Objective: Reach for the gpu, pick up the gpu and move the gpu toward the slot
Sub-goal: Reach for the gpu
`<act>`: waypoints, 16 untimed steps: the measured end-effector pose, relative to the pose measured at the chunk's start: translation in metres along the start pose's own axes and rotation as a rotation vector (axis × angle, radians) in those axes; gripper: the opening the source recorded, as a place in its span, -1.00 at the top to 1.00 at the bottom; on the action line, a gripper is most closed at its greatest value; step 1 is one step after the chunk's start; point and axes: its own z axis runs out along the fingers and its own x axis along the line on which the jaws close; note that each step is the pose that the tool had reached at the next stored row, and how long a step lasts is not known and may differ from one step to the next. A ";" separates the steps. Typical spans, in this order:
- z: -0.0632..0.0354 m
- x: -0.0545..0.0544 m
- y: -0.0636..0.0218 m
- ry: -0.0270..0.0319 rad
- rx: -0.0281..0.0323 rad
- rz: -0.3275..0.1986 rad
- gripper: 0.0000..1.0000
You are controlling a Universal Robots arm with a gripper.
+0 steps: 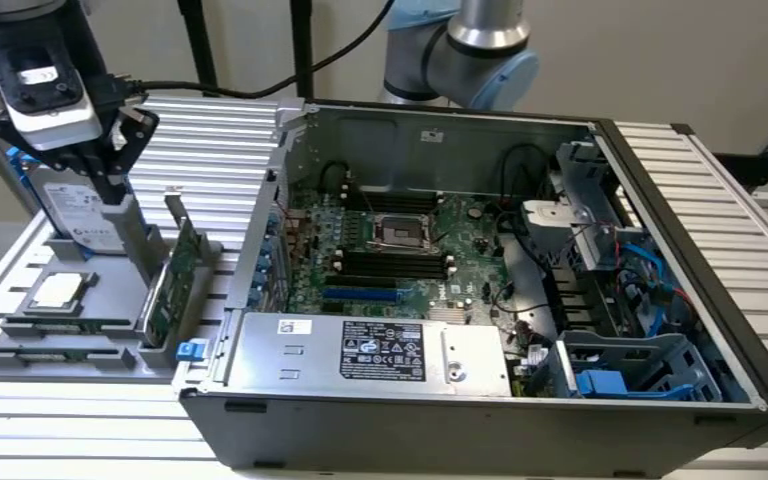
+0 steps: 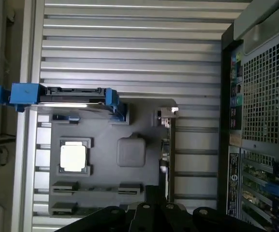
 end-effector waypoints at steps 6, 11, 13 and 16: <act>0.0023 -0.018 -0.0089 0.0003 0.0000 0.000 0.79; 0.0023 -0.018 -0.0089 0.0004 -0.0007 0.000 0.79; 0.0023 -0.018 -0.0089 0.0004 -0.0007 0.000 0.79; 0.0023 -0.018 -0.0089 0.0004 -0.0007 0.000 0.79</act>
